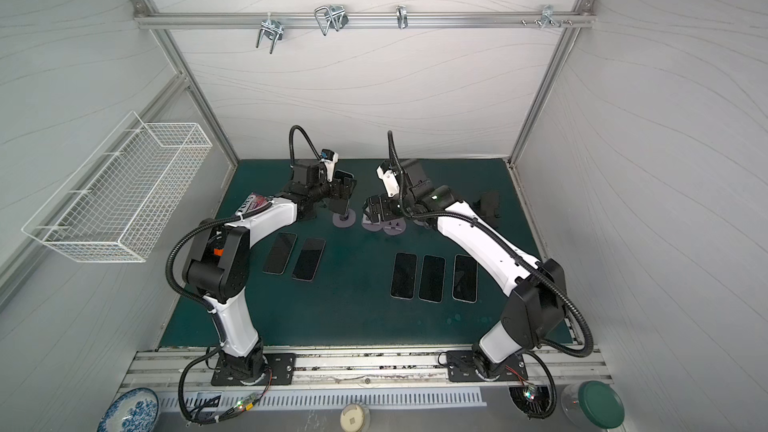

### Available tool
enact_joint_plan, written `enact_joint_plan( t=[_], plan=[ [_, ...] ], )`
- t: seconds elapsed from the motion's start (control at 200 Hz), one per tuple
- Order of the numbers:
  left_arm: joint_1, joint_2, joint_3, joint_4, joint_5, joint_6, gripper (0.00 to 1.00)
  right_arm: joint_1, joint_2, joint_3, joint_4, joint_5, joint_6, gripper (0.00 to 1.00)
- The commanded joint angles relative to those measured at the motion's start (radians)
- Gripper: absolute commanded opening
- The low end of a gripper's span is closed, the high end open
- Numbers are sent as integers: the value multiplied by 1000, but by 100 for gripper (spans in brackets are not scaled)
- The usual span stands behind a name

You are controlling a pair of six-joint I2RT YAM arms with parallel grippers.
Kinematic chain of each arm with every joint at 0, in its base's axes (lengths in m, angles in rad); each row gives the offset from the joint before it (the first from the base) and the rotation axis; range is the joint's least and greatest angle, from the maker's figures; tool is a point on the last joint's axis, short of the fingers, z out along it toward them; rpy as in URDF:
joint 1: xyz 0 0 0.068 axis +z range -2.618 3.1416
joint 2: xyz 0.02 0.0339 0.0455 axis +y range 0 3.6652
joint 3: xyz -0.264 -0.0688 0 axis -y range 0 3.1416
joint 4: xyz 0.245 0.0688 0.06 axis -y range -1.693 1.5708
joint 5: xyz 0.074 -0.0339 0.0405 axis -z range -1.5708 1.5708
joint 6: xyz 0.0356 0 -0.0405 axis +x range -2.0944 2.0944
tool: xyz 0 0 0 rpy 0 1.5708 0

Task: Remove the phone from the phone stand
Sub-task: 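Lower the left gripper and close it on the phone's top edge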

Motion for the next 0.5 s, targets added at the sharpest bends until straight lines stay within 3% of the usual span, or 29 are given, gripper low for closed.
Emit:
enact_joint_plan(
  t=[0.0,0.495],
  plan=[
    [4,26,50,9,6,38,99,-8,-8,-11,12,9,-27,92],
    [4,60,40,19,15,57,95,-18,-4,-19,12,6,-34,92]
  ],
)
